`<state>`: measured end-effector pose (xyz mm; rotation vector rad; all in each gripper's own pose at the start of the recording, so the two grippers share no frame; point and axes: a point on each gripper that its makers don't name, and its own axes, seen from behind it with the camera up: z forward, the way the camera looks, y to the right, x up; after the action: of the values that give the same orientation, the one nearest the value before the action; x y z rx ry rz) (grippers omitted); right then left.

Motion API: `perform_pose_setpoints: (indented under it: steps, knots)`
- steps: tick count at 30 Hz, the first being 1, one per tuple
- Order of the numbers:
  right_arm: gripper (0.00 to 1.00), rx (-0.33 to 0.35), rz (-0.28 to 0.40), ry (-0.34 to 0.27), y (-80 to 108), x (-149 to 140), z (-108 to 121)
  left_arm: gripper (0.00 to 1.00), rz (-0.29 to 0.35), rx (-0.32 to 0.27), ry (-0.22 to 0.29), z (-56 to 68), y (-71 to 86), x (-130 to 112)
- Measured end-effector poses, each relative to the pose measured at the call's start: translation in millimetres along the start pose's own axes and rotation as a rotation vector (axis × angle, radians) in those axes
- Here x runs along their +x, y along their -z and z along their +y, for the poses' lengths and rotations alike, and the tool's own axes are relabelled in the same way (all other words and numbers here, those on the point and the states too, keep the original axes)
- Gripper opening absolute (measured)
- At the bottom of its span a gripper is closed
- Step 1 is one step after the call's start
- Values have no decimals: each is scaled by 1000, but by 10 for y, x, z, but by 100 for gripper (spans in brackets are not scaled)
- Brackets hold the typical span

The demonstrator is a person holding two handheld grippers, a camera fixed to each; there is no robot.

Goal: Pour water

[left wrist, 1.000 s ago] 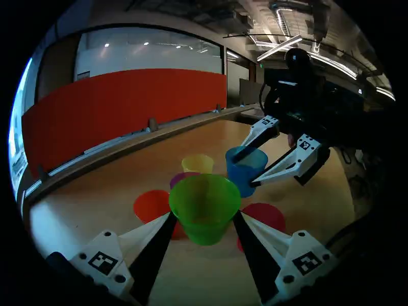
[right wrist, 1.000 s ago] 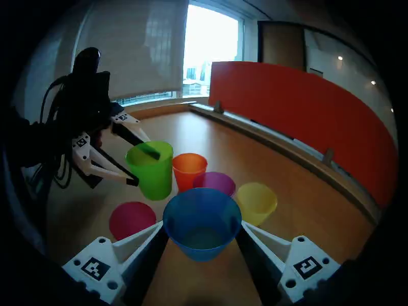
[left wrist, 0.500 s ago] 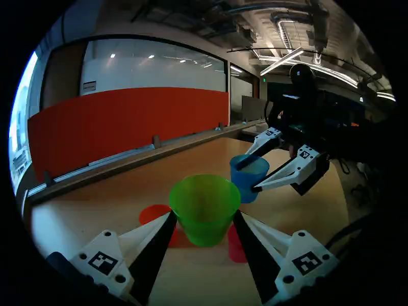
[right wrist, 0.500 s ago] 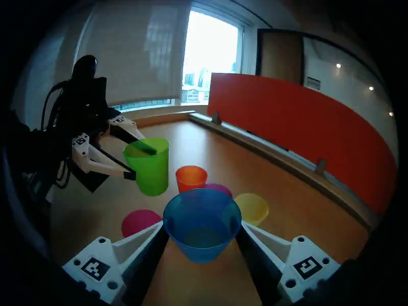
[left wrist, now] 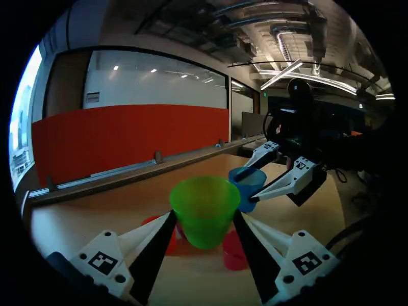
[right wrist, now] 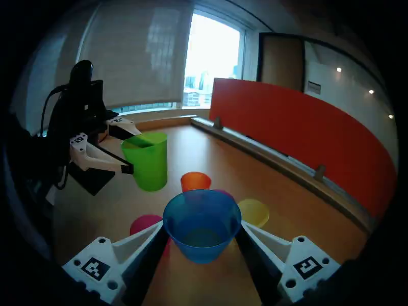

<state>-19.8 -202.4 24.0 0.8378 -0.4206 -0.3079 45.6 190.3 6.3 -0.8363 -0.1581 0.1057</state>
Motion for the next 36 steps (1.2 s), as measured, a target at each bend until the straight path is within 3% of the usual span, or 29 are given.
perform_pose_setpoints:
  steps: [18, 27, 36]
  knots:
    - [89, 2, 14, 3, 61, 58, -72, 81, 49, 8, 13, 30, 67, 85]
    - [89, 0, 36, 20, 124, 186, -100, 81, 57, 5, -16, 112, 119, 137]
    - [89, 1, 57, 59, 167, 325, -147, 80, 69, -13, -3, 197, 185, 147]
